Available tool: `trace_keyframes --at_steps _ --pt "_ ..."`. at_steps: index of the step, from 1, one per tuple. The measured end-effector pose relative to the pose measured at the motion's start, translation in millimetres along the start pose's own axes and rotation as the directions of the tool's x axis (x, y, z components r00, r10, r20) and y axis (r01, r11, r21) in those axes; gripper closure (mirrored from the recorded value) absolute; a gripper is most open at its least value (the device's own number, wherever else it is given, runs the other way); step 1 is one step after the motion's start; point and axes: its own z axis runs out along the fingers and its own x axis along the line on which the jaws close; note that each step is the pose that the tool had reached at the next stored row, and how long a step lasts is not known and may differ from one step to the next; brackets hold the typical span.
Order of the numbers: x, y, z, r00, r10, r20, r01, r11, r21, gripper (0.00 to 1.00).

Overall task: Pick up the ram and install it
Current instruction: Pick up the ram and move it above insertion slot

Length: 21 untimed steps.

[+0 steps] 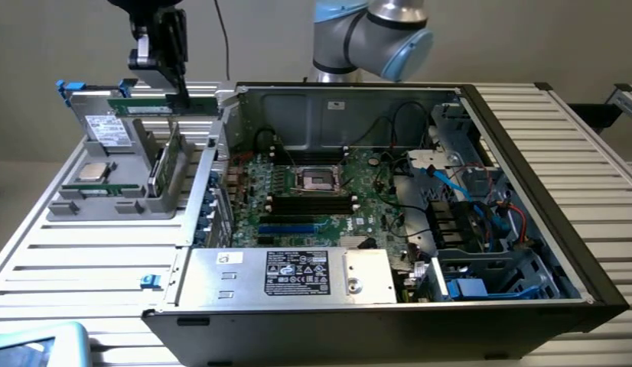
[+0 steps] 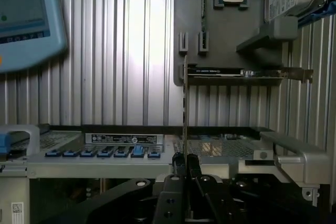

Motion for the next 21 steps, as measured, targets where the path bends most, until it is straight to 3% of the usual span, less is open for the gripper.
trace_keyframes --at_steps 17,21 --pt "0.2 -77.5 0.4 1.0000 0.000 -0.0001 0.000 1.0000 0.0015 0.87" --pt "-2.6 -93.2 1.0 1.0000 0.000 -0.0062 0.000 1.0000 0.0017 0.87"
